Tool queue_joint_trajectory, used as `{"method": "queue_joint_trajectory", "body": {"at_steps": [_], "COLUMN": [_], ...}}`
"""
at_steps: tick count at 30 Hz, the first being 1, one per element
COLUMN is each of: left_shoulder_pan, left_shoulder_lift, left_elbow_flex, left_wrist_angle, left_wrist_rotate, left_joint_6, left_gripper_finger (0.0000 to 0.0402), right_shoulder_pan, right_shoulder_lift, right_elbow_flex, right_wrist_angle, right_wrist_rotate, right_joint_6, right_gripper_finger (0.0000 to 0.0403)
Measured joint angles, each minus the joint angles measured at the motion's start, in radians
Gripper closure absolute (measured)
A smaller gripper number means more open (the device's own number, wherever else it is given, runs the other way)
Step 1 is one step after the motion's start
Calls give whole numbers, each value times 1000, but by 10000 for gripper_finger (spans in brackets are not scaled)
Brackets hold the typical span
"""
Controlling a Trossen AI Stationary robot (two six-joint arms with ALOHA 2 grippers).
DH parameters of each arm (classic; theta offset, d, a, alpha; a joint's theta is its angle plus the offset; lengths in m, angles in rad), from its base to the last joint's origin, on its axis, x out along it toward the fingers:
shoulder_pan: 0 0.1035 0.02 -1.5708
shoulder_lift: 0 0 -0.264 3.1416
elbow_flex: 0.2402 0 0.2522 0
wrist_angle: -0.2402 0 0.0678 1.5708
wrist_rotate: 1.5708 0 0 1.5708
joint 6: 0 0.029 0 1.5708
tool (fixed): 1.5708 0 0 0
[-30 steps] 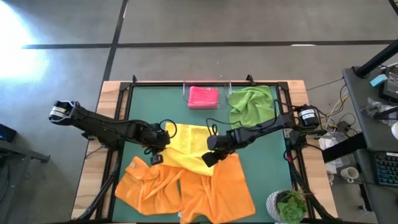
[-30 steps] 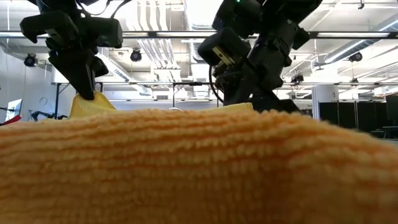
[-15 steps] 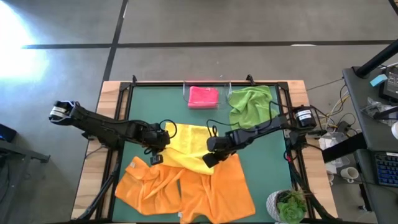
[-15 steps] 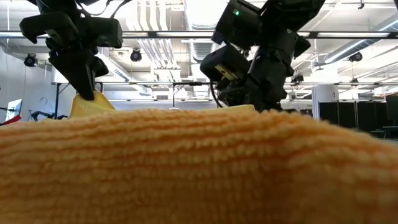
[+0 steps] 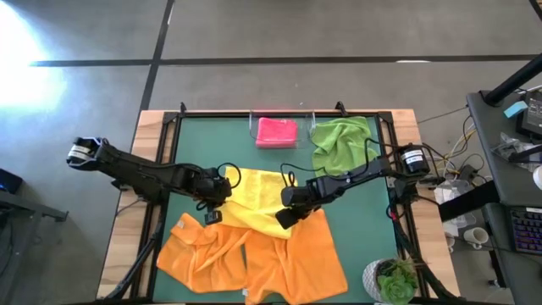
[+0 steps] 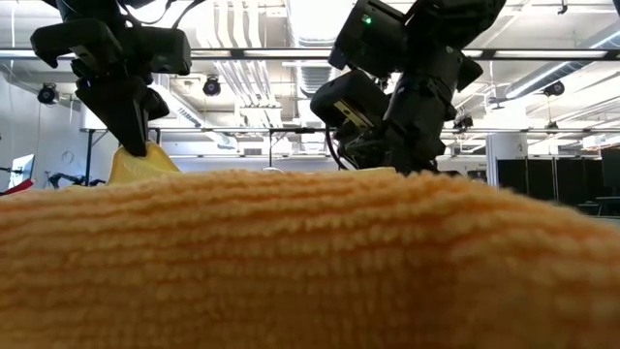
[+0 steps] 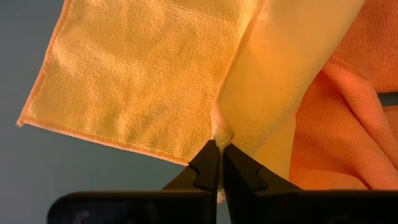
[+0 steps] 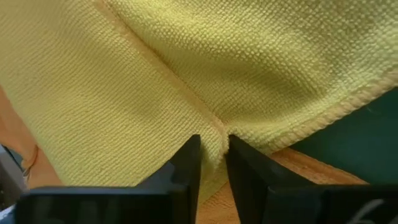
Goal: Fold microfiber towels
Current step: Fold the yellow microfiber towel
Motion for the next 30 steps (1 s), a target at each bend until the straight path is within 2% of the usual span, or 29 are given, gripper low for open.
{"method": "queue_joint_trajectory", "body": {"at_steps": [5, 10, 15, 19, 22, 30], "left_shoulder_pan": [0, 0, -2, -2, -2, -1], "left_shoulder_lift": [0, 0, -5, -12, -14, -5], "left_elbow_flex": [0, 0, 0, 8, 7, 2], "left_wrist_angle": [0, -3, -18, -15, -5, -7], "left_wrist_rotate": [0, 0, 8, 15, -7, -17], "left_joint_6": [0, 0, -6, -6, 1, 2], "left_gripper_finger": [401, 401, 401, 401, 401, 401], "right_shoulder_pan": [0, 5, 38, 68, 70, 65], "right_shoulder_lift": [-1, -1, -13, -35, -49, -47], "right_elbow_flex": [32, 94, 186, 270, 298, 285], "right_wrist_angle": [-18, -157, -359, -489, -513, -505], "right_wrist_rotate": [0, 25, 103, 215, 270, 265], "right_joint_6": [-20, -86, -146, -161, -170, -197], "right_gripper_finger": [370, 377, 377, 380, 381, 380]}}
